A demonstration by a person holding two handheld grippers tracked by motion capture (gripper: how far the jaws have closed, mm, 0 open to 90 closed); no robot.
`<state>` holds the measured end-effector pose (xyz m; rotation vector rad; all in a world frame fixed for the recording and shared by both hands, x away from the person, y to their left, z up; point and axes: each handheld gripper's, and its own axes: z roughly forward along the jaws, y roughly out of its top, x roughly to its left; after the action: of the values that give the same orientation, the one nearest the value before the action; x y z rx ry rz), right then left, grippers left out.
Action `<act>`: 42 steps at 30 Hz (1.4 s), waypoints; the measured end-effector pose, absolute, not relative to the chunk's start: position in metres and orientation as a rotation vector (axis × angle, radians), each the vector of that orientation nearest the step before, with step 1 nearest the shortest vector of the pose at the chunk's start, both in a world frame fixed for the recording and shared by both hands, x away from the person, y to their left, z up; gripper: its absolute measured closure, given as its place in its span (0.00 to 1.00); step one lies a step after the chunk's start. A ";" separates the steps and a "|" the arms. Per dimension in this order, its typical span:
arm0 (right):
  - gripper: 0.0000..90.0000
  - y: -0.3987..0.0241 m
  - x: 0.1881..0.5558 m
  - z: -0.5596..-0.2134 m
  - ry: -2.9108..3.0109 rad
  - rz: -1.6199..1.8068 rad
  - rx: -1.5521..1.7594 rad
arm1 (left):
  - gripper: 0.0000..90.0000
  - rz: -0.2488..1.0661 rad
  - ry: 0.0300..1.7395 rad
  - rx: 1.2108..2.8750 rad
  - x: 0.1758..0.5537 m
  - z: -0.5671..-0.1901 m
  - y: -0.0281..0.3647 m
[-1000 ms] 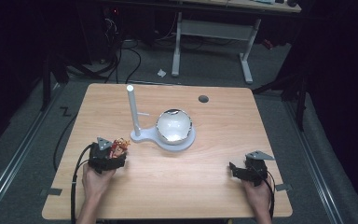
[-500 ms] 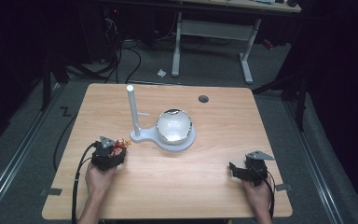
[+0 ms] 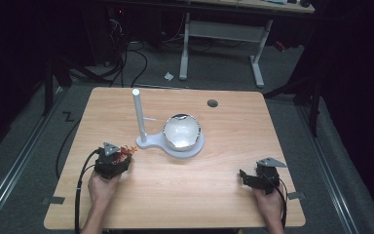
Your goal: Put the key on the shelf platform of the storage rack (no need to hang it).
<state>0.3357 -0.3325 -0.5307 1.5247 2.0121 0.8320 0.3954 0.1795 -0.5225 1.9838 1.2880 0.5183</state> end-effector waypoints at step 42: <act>0.24 -0.332 0.336 -0.531 2.012 0.832 1.525 | 0.79 0.457 1.005 1.784 0.347 -0.405 0.192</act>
<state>0.3357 -0.3324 -0.5307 1.5249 2.0117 0.8315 0.3471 0.1919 -0.4055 1.7843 1.0049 0.4574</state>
